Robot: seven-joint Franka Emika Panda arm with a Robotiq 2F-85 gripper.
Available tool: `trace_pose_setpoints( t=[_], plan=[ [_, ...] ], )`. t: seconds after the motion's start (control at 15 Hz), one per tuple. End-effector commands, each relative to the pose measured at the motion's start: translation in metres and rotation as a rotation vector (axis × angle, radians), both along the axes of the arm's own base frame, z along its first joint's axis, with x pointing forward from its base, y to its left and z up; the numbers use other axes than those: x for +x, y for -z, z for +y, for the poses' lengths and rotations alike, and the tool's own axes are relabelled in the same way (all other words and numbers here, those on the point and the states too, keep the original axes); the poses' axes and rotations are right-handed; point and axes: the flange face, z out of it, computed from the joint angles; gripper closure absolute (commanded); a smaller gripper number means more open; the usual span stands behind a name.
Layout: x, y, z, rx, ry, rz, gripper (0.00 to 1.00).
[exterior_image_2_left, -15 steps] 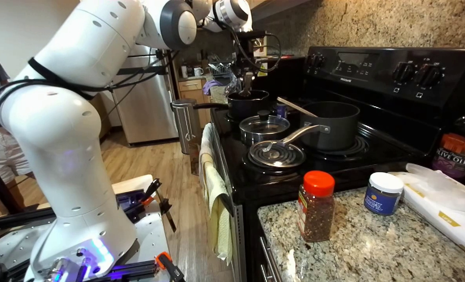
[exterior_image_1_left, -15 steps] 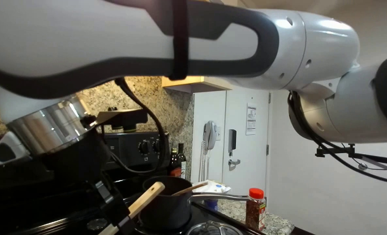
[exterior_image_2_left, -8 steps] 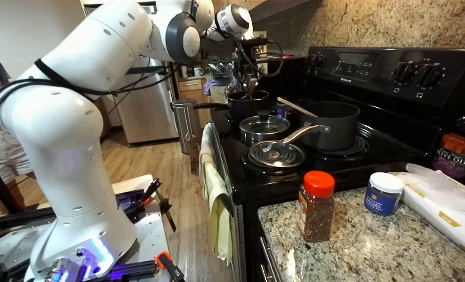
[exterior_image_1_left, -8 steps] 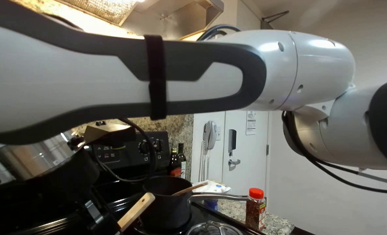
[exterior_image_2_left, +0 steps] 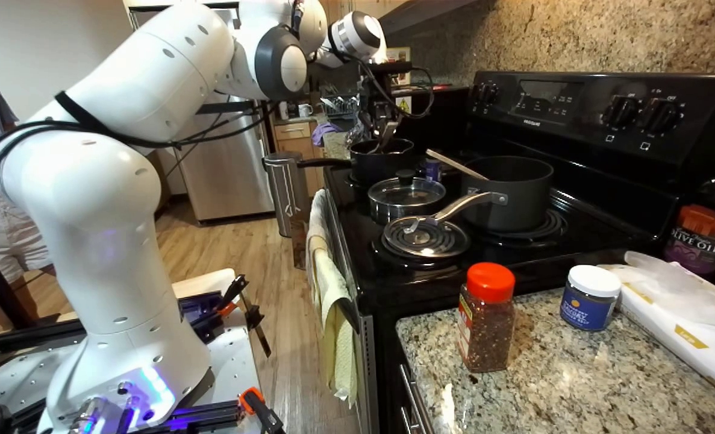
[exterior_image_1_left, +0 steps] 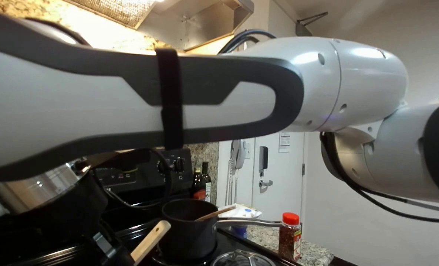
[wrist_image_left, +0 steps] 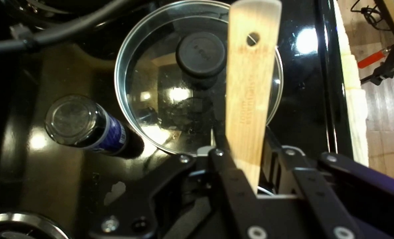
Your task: Pick up the wooden spoon from the container on the right and put it inside the pot on the left side of the stove
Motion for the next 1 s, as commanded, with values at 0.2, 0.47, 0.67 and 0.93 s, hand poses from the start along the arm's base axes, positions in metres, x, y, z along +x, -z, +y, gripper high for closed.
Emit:
trace_pose_setpoints(
  t=[0.2, 0.47, 0.67, 0.93],
  plan=[
    [0.001, 0.004, 0.009, 0.047, -0.090, 0.052, 0.36],
    [0.002, -0.004, 0.009, 0.070, -0.102, 0.046, 0.10],
    [0.005, -0.027, 0.005, 0.112, -0.094, 0.016, 0.00],
    [0.013, -0.069, -0.008, 0.149, -0.120, -0.064, 0.00]
  ],
)
